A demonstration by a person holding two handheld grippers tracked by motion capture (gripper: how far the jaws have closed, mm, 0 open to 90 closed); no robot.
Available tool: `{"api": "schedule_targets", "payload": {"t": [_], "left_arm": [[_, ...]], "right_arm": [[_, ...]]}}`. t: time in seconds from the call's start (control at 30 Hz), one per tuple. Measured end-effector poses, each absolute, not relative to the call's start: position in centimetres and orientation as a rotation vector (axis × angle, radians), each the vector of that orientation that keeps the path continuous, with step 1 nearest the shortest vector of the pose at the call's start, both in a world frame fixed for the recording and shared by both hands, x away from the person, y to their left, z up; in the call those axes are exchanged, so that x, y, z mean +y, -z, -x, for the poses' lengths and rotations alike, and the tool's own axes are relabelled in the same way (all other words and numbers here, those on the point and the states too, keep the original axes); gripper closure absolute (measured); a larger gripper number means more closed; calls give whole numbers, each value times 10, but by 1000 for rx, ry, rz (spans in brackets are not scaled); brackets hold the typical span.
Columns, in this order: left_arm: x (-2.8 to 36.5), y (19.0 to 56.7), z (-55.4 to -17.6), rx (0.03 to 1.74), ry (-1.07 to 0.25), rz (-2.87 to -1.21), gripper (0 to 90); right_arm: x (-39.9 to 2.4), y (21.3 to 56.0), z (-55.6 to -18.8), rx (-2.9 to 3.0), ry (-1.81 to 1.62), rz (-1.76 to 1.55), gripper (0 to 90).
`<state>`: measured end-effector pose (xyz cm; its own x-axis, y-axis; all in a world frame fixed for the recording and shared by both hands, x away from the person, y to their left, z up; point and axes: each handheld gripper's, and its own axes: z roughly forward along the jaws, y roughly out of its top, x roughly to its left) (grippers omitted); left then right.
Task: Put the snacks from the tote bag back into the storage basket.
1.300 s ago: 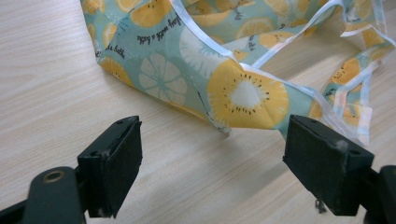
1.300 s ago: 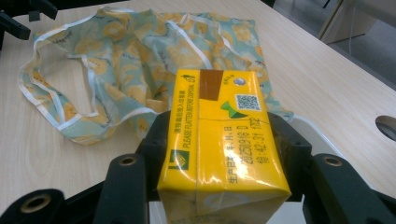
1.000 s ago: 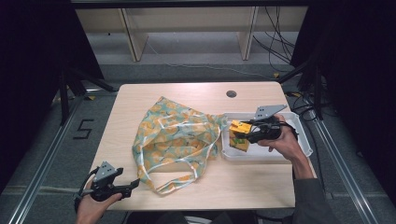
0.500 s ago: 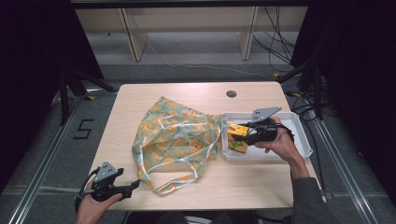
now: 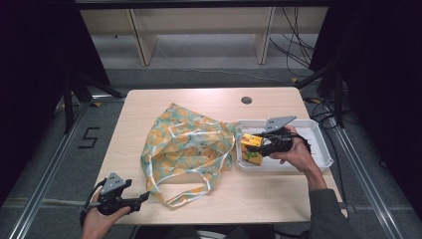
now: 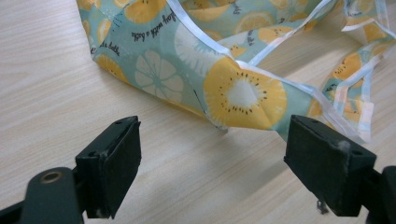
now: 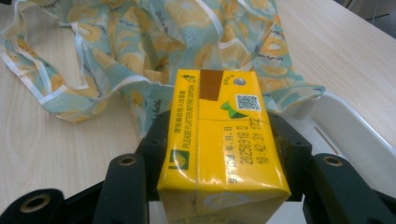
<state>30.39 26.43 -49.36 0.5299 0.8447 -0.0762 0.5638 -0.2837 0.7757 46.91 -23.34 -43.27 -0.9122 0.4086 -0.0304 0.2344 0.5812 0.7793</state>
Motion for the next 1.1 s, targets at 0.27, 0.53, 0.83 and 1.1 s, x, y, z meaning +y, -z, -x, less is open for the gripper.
{"api": "schedule_targets", "payload": {"t": [0.27, 0.53, 0.83, 1.1], "left_arm": [[263, 493, -304, 1144, -460, -1959, 181], [262, 494, -304, 1150, -452, -1948, 182], [262, 495, -304, 1154, -453, -1955, 182], [263, 493, -305, 1138, -463, -1966, 182]], "right_arm": [[-231, 440, -471, 2624, -1238, -525, 511], [-234, 443, -471, 2605, -1247, -510, 508], [-238, 444, -467, 2626, -1212, -490, 502], [-246, 441, -458, 2603, -1211, -585, 446]]}}
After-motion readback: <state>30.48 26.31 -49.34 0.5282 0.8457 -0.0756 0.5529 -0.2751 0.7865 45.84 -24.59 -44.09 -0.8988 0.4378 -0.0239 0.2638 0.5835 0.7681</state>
